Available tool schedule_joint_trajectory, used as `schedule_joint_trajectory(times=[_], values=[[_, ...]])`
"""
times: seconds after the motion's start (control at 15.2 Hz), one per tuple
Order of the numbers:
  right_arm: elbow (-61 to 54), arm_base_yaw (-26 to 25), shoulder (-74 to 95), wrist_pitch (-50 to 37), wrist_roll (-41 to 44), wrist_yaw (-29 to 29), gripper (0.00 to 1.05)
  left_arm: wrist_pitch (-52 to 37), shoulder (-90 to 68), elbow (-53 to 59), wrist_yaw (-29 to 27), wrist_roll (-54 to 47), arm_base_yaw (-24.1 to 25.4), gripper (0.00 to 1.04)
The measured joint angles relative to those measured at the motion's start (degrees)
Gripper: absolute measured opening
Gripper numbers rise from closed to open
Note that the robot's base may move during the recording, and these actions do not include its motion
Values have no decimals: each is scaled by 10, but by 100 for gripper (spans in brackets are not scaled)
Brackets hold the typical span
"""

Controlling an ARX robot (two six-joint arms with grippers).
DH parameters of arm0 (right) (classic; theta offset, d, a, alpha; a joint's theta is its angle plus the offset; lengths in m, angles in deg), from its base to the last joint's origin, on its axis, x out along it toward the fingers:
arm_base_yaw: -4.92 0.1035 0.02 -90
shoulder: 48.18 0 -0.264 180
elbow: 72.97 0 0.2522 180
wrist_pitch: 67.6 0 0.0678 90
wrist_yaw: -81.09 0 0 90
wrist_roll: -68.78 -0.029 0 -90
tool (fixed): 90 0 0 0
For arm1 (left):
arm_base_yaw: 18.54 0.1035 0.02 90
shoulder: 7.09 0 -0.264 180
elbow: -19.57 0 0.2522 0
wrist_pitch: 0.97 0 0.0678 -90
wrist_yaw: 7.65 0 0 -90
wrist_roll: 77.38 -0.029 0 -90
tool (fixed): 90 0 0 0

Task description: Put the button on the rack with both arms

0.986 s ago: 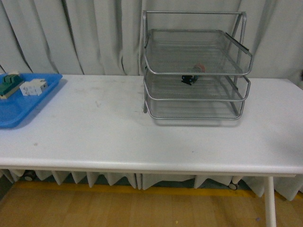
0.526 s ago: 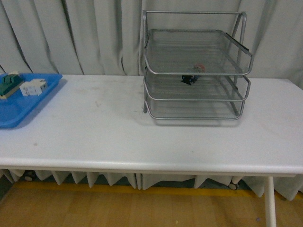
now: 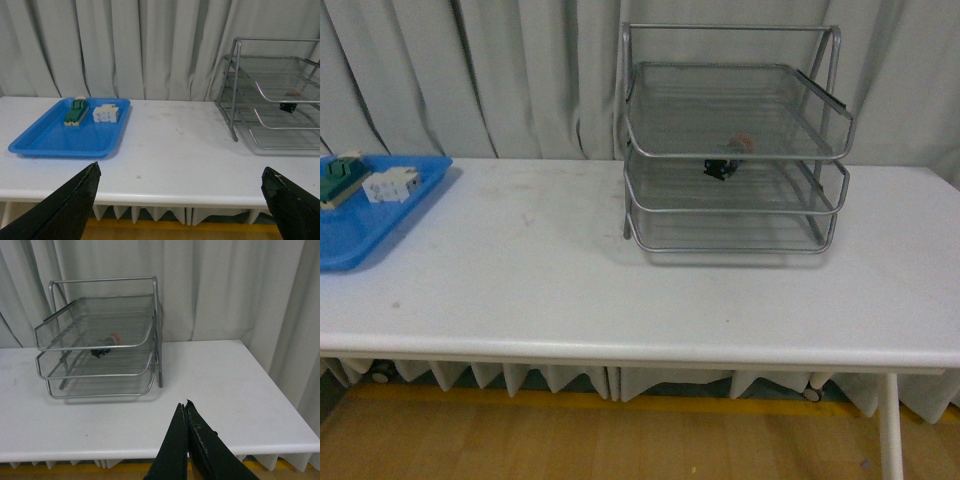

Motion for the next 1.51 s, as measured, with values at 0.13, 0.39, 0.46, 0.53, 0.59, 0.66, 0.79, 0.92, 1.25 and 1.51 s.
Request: schedule_joint_trajectory(times=[0.13, 0.39, 0.46, 0.53, 0.59, 0.66, 0.79, 0.92, 1.25, 1.51], values=[[-13, 38, -44, 33, 0, -49, 2, 0, 0, 0, 0, 0, 0, 98], [-39, 72, -95, 49, 0, -73, 2, 0, 0, 0, 0, 0, 0, 98], [-39, 72, -105, 62, 0, -73, 2, 0, 0, 0, 0, 0, 0, 98], [-39, 72, -124, 78, 0, -73, 2, 0, 0, 0, 0, 0, 0, 98], [-39, 72, -144, 91, 0, -73, 2, 0, 0, 0, 0, 0, 0, 98], [-39, 72, -161, 113, 0, -73, 2, 0, 0, 0, 0, 0, 0, 98], [-39, 72, -187, 138, 0, -73, 2, 0, 0, 0, 0, 0, 0, 98], [-39, 72, -213, 164, 0, -73, 2, 0, 0, 0, 0, 0, 0, 98], [-38, 72, -330, 280, 1, -73, 2, 0, 0, 0, 0, 0, 0, 98], [-38, 72, -329, 285, 0, -73, 2, 0, 0, 0, 0, 0, 0, 98]])
